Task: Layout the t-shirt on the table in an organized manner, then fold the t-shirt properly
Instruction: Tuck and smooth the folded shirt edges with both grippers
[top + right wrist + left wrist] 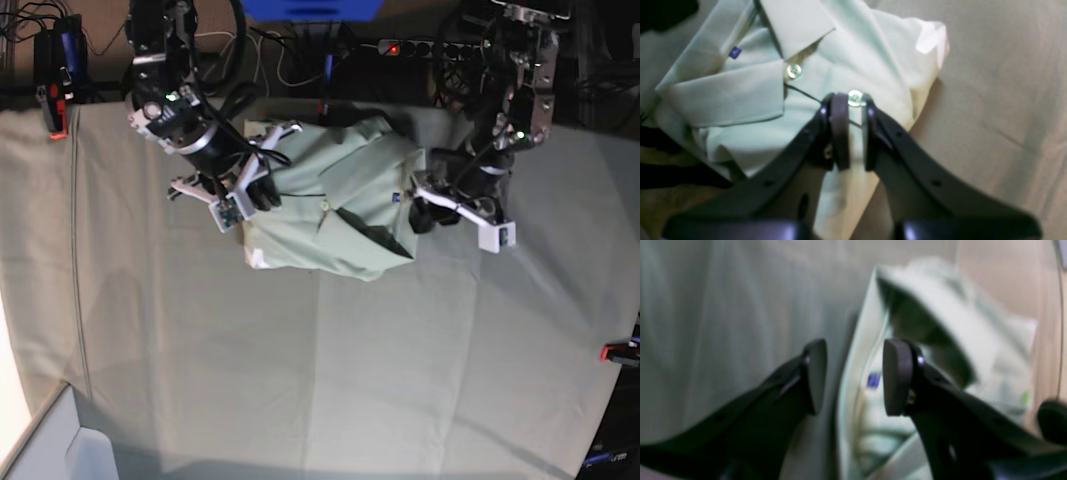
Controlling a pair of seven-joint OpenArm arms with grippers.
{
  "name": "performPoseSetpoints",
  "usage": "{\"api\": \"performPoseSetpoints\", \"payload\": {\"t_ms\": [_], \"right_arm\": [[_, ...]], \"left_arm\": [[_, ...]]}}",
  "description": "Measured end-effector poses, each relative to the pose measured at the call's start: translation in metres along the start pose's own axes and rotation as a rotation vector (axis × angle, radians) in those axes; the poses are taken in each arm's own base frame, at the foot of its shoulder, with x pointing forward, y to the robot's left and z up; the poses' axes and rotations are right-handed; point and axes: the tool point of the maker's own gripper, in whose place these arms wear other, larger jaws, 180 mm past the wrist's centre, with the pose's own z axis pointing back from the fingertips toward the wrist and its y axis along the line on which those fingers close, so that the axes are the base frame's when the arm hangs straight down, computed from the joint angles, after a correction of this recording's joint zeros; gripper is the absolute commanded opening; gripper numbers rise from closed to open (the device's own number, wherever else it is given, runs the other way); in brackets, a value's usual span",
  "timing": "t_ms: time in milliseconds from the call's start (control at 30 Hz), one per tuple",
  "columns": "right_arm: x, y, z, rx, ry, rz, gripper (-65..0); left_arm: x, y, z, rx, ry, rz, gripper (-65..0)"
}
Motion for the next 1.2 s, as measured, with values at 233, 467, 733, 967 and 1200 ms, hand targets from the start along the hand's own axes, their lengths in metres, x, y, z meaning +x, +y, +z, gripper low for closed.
{"api": "performPoseSetpoints", "payload": {"t_ms": [233, 467, 733, 967, 1200], "right_arm": [[-0.008, 0.003, 0.002, 0.004, 0.019, -0.006, -59.4], [-0.007, 0.003, 0.002, 0.004, 0.018, -0.006, -52.0], [-0.007, 0.002, 0.002, 0.003, 0.022, -0.005, -42.8], [-0.005, 0.001, 0.001, 0.002, 0.018, -0.003, -42.8], [-0.005, 0.001, 0.001, 0.001, 0.018, -0.002, -42.8]], "left_arm": [[-0.002, -0.004, -0.001, -0.006, 0.005, 0.018, -31.7], [-0.019, 0.01, 0.005, 0.022, 0.048, 0.008, -8.6], [-0.022, 0.015, -0.021, 0.038, 0.076, 0.033, -8.7], [-0.045, -0.029, -0.032, -0.061, 0.133, -0.021, -8.7], [-0.053, -0.037, -0.038, -0.083, 0.145, -0.045, -8.7]]}}
